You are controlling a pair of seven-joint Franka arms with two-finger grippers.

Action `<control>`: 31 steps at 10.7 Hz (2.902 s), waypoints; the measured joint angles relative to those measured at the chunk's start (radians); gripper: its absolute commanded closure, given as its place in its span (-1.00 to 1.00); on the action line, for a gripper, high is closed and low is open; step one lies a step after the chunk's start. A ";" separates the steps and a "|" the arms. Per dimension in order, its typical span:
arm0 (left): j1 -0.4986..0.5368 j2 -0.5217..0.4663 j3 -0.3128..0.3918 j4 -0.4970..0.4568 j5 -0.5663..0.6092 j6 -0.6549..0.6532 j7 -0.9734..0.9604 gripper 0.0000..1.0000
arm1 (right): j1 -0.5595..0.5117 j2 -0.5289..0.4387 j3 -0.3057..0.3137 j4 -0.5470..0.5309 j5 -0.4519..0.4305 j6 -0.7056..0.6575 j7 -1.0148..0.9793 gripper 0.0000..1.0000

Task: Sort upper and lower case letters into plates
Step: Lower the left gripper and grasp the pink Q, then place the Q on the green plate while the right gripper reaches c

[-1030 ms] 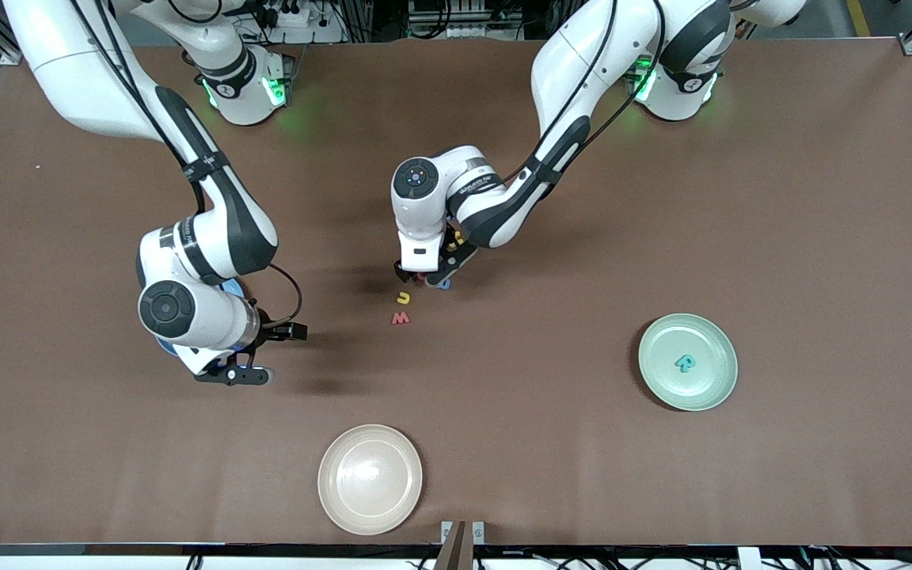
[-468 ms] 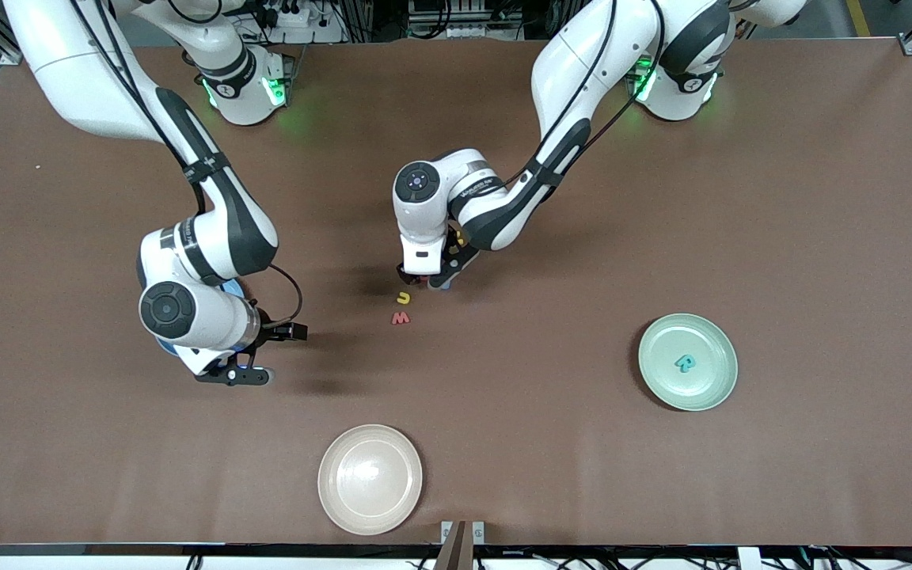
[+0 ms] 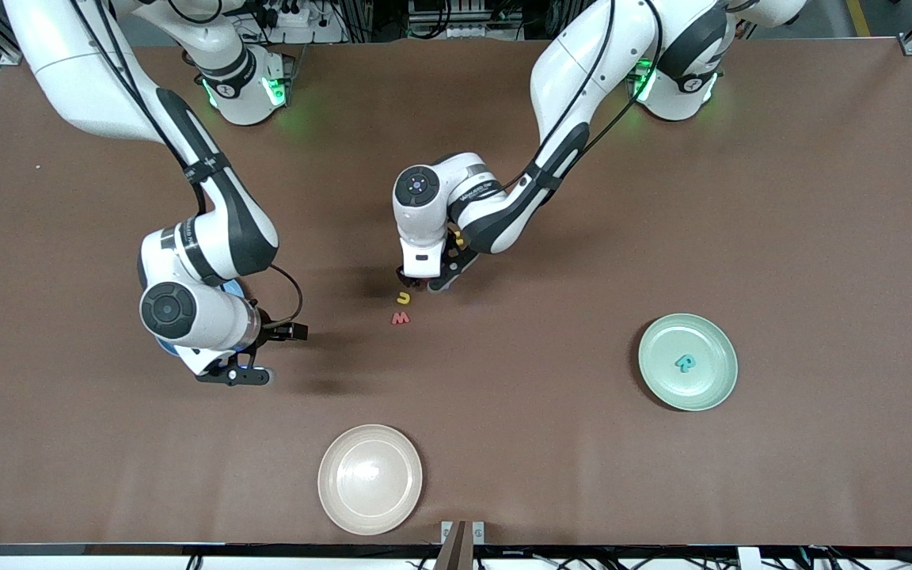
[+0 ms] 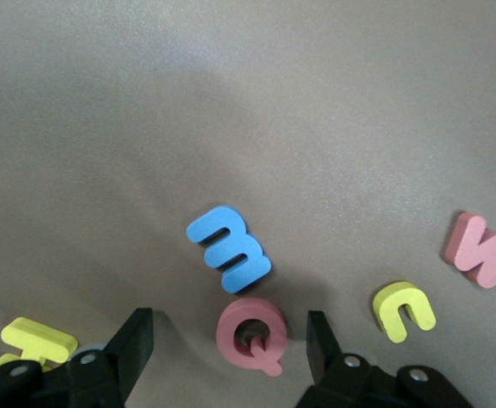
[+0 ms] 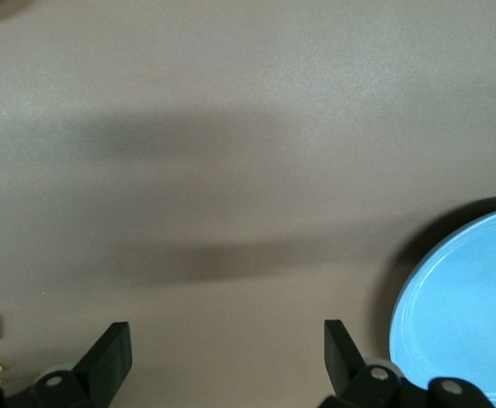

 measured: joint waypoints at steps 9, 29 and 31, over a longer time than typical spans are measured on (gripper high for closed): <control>-0.002 0.013 0.000 0.015 0.000 0.000 0.000 0.16 | 0.005 0.002 0.001 0.000 0.000 0.000 -0.001 -1.00; 0.496 -0.385 0.007 -0.146 -0.001 -0.393 0.878 1.00 | 0.309 0.033 0.011 -0.110 0.004 0.218 0.336 -1.00; 0.583 -0.427 0.007 -0.252 -0.001 -0.390 0.980 1.00 | 0.315 0.039 0.011 -0.158 0.004 0.311 0.370 -1.00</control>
